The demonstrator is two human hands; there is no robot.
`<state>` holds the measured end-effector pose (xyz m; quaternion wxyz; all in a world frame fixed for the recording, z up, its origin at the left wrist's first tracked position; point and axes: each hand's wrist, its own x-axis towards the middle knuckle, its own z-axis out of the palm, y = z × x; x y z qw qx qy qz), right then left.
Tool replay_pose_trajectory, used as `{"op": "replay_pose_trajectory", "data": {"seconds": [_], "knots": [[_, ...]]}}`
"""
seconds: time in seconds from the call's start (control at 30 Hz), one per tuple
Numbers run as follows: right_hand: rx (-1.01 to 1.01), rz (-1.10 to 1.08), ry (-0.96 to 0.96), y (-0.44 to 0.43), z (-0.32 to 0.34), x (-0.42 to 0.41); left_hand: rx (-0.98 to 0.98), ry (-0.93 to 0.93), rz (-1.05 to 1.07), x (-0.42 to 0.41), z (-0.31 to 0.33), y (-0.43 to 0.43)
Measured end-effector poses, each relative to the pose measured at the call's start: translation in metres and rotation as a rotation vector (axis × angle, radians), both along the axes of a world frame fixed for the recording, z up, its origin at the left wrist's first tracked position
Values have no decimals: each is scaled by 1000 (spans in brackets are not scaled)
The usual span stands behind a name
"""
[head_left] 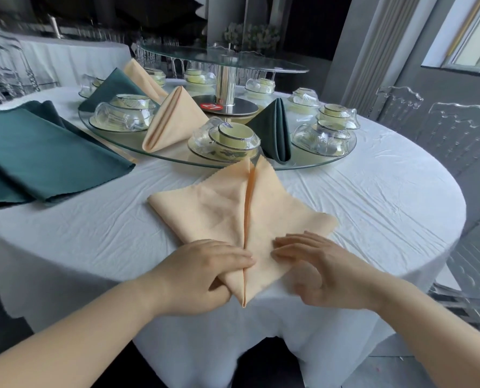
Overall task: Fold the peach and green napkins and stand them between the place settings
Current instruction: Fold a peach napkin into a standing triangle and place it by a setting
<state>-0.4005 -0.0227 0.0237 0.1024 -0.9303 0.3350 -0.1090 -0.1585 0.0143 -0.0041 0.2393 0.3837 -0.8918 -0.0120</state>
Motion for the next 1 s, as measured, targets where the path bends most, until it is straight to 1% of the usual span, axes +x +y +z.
{"op": "replay_pose_trajectory", "data": {"seconds": [0.1, 0.17, 0.27, 0.33, 0.4, 0.5, 0.63, 0.73, 0.8, 0.9, 1.0], "knots": [[-195, -11, -34, 2, -10, 6, -25, -38, 18, -2, 7, -7], [-270, -33, -68, 1, -13, 14, -38, -12, 22, -3, 10, -11], [-378, -75, -96, -4, -13, 26, -7, 75, 41, -6, 17, -11], [-382, -99, -143, -3, -3, 29, 28, 210, 114, -7, 30, -9], [-344, -136, -227, 4, 16, 33, 159, 281, 125, -8, 52, -3], [-222, -209, -351, 19, 59, 39, 210, 351, 128, -5, 98, 9], [-154, -175, -427, 43, 126, 43, 216, 401, 157, 0, 171, 30], [6, -107, -516, 62, 173, 43, 215, 479, 144, 6, 222, 53], [116, -36, -587, 71, 195, 44, 269, 525, 109, 9, 245, 63], [236, 17, -610, 67, 207, 48, 389, 579, 56, 13, 261, 60], [403, -4, -594, 49, 194, 53, 553, 604, 96, 19, 244, 34]]}}
